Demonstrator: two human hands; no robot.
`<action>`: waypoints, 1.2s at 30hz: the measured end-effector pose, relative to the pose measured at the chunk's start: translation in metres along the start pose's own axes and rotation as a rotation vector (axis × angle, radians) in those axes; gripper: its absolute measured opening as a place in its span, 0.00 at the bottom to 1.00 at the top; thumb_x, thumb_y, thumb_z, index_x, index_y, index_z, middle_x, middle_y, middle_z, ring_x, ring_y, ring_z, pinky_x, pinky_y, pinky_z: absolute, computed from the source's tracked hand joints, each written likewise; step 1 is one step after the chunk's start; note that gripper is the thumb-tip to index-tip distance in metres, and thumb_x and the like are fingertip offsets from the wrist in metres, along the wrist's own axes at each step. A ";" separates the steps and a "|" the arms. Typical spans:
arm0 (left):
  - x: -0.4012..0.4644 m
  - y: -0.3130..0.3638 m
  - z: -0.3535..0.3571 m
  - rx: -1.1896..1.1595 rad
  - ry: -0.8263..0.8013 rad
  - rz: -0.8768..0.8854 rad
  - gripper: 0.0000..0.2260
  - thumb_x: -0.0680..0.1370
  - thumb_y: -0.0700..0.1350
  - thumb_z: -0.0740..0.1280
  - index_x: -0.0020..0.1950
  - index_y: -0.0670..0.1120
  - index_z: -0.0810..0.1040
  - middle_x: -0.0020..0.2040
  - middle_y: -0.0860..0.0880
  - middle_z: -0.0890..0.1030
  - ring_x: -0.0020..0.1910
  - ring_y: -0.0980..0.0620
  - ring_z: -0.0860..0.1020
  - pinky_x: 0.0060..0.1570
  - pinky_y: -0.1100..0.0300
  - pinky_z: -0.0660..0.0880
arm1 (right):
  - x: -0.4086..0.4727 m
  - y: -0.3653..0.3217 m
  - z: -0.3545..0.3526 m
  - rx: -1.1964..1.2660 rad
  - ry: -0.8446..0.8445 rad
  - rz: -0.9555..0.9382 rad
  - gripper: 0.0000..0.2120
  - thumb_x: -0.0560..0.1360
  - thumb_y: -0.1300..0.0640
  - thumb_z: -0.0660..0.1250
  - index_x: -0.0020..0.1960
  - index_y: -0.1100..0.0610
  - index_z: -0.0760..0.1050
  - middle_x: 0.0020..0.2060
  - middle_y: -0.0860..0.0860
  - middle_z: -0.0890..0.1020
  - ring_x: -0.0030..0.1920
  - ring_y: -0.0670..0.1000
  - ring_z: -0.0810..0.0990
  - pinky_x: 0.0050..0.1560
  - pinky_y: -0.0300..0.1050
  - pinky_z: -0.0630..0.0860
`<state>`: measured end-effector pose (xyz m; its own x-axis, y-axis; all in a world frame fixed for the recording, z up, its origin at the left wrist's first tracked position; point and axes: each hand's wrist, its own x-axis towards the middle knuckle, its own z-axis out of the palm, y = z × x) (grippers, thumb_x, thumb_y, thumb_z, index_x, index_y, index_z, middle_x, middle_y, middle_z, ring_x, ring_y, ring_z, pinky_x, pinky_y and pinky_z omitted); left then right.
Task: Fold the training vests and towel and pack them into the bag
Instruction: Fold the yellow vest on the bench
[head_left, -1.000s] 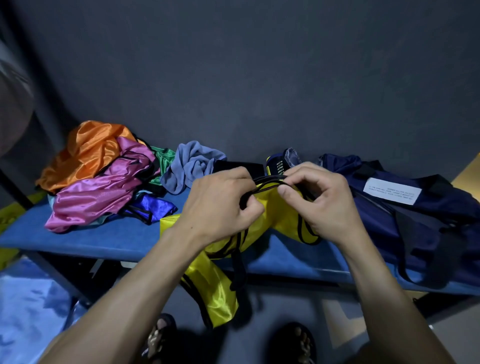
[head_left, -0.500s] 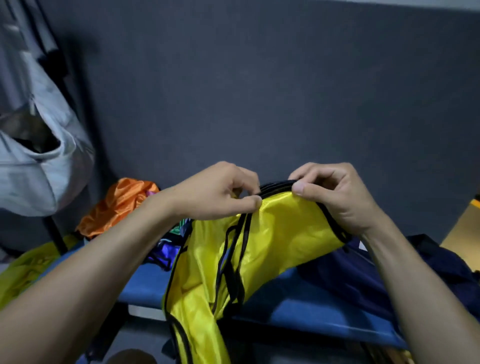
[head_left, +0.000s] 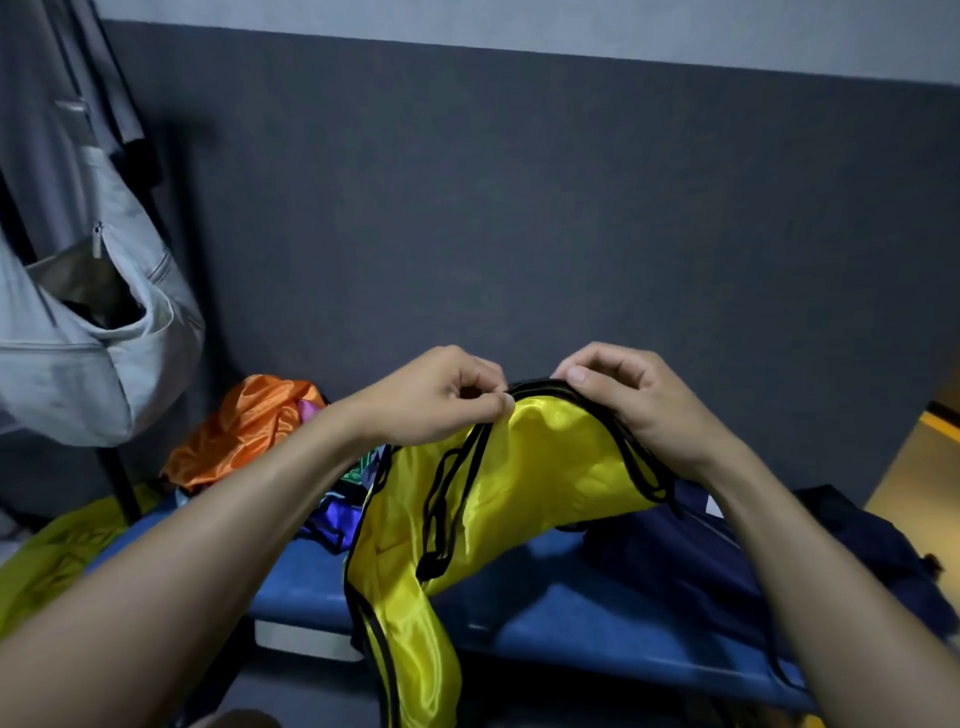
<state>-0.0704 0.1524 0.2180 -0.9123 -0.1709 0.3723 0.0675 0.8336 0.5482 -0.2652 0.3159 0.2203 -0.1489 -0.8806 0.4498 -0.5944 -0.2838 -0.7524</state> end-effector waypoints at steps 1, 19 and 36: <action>0.001 0.001 0.001 0.005 -0.002 -0.004 0.18 0.84 0.42 0.66 0.33 0.49 0.71 0.36 0.55 0.72 0.33 0.54 0.68 0.37 0.56 0.65 | -0.001 0.001 0.002 -0.026 -0.005 -0.031 0.09 0.81 0.53 0.69 0.57 0.57 0.81 0.51 0.49 0.85 0.53 0.44 0.83 0.54 0.37 0.77; -0.003 -0.007 0.005 0.028 -0.061 -0.023 0.17 0.84 0.45 0.64 0.35 0.44 0.72 0.38 0.53 0.72 0.34 0.53 0.68 0.37 0.53 0.65 | -0.005 0.018 0.015 -0.374 0.092 -0.301 0.08 0.76 0.55 0.77 0.48 0.53 0.77 0.47 0.47 0.83 0.50 0.51 0.82 0.48 0.56 0.79; -0.003 -0.008 0.034 0.474 0.192 0.089 0.17 0.83 0.59 0.57 0.35 0.57 0.62 0.38 0.57 0.69 0.34 0.59 0.70 0.34 0.51 0.70 | 0.009 0.015 0.026 -0.190 0.207 -0.144 0.11 0.73 0.54 0.72 0.35 0.55 0.75 0.35 0.55 0.83 0.39 0.61 0.81 0.41 0.63 0.77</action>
<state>-0.0825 0.1643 0.1870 -0.8179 -0.1443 0.5570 -0.0892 0.9881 0.1250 -0.2546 0.2942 0.2001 -0.1985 -0.7352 0.6482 -0.7552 -0.3068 -0.5793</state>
